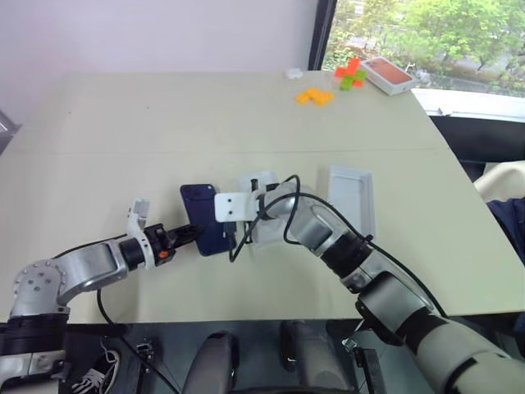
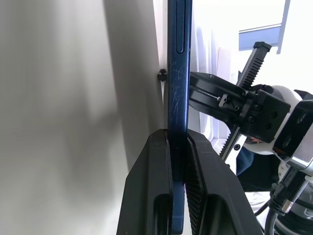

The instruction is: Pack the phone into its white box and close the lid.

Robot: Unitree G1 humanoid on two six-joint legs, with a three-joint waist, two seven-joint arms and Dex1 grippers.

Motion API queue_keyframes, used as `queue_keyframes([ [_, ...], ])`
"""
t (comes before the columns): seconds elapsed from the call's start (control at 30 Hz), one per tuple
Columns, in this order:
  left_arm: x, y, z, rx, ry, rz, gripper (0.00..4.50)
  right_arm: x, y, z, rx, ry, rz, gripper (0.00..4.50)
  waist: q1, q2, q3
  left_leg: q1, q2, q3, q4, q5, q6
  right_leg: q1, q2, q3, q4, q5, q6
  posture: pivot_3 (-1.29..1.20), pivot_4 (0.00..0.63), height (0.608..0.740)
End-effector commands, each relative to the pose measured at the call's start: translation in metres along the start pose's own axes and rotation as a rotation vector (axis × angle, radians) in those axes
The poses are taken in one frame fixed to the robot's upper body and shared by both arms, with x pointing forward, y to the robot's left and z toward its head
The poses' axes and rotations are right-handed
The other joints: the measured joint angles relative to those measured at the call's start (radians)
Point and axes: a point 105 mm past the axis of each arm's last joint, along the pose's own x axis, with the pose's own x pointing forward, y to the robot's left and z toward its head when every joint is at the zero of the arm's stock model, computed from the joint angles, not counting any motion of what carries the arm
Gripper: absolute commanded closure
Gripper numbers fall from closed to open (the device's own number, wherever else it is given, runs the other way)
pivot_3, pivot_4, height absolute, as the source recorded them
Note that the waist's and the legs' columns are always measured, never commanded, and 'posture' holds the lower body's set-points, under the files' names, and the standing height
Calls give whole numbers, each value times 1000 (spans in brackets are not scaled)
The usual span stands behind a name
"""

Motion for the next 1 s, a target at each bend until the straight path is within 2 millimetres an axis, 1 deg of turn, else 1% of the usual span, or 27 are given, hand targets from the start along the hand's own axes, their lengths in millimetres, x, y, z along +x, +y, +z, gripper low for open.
queue_keyframes([
  [0.03, -10, -11, 8, 4, -39, -71, 4457, -9, -6, 19, 63, -110, -7, 4500, 1, 0, 0, 0, 0, 0, 0, 0, 0, 0, 0, 0, 0, 0, 0, 0, 150, 740],
  [0.13, -17, -14, 12, 8, -55, -97, 4457, -24, -15, 37, 231, -259, 5, 4500, 1, 0, 0, -1, 0, 0, 0, 0, 0, 0, 0, 0, 0, 0, 0, 0, 150, 740],
  [0.23, -29, -25, 14, 31, -51, -171, 4457, -54, -26, 60, 431, -473, 44, 4500, 2, 0, 0, -2, 1, 0, 0, 0, 0, -2, 0, 0, 0, 0, 0, 0, 150, 740],
  [0.3, -35, -29, 13, 31, -34, -210, 4457, -68, -31, 63, 498, -542, 58, 4500, 2, 0, 0, -2, 1, 0, 0, 0, 0, -3, 0, -1, 1, 0, 0, 0, 150, 740],
  [0.4, -44, -30, 16, 40, -31, -236, 4457, -80, -35, 63, 608, -590, 84, 4500, 3, 0, 0, -2, 1, 0, 0, 0, 1, -2, 0, -1, 0, 0, 0, 0, 150, 740],
  [0.43, -47, -31, 18, 39, -33, -244, 4500, -85, -35, 63, 630, -604, 103, 3953, 3, 0, 0, -2, 1, 0, 0, 0, 1, -2, -1, -1, 0, 0, 0, 0, 150, 740],
  [0.47, -51, -32, 20, 38, -32, -264, 4500, -88, -34, 61, 635, -602, 104, 3584, 3, 1, 1, -2, 1, 0, 0, 0, 1, -2, -1, -1, 0, 0, 0, 0, 150, 740],
  [0.53, -54, -35, 23, 42, -30, -289, 4500, -89, -34, 52, 621, -557, 73, 2718, 2, 1, 1, -3, 1, 0, 0, 0, 1, -3, 0, -1, 0, 0, 0, 0, 150, 740],
  [0.57, -54, -36, 23, 45, -28, -294, 4500, -90, -35, 48, 613, -537, 60, 2171, 2, 1, 1, -3, 1, 0, 0, 0, 1, -3, 0, -1, 0, 0, 0, 0, 150, 740],
  [0.6, -55, -38, 24, 55, -26, -302, 4500, -90, -30, 38, 578, -490, 62, 1720, 2, 1, 1, -3, 1, 0, 0, 0, 1, -3, 0, -1, 0, 0, 0, 0, 150, 740],
  [0.63, -55, -39, 25, 95, -22, -286, 4500, -91, -19, 19, 482, -388, 68, 1147, 5, 1, 1, -3, 1, 0, 0, 0, 1, -3, 0, -1, 0, 0, 0, 0, 150, 740],
  [0.67, -55, -39, 26, 125, -19, -274, 4500, -91, -10, 5, 412, -314, 85, 711, 7, 0, 0, -3, 0, 0, 0, -1, 1, -3, 0, -2, -1, -1, 0, 0, 150, 740],
  [0.7, -55, -39, 26, 146, -16, -266, 4500, -91, -3, -4, 364, -267, 101, 202, 8, 0, 0, -3, 0, 0, 0, -1, 2, -2, 0, -2, -1, -1, 0, 0, 150, 740],
  [0.73, -55, -40, 27, 146, -19, -275, 4500, -93, 6, -10, 330, -235, 142, 54, 6, 0, 0, -3, -1, 0, 0, -1, 2, -2, -1, -3, -2, -2, 1, 0, 150, 740],
  [0.77, -56, -41, 28, 141, -21, -285, 4500, -95, 11, -12, 317, -225, 170, 54, 3, 1, 1, -3, -1, 1, 0, -2, 3, -2, -1, -2, -2, -2, 1, 0, 150, 740],
  [0.83, -56, -44, 29, 166, -23, -297, 4500, -96, 26, -24, 234, -153, 231, 54, -4, 0, 1, -4, 0, 2, 0, -2, 4, -3, -1, -1, -2, -2, 1, 0, 150, 740],
  [0.93, -55, -49, 32, 186, -23, -309, 4500, -89, 36, -29, 187, -110, 264, 54, -17, 0, 1, -4, 1, 3, -1, -2, 4, -5, 0, -1, 0, -2, 1, 0, 150, 740],
  [1.0, -55, -50, 32, 190, -20, -308, 4500, -82, 37, -38, 145, -59, 246, 54, -23, 0, 1, -4, 1, 2, -1, -2, 3, -5, 1, -1, 0, -2, 1, 0, 150, 740],
])
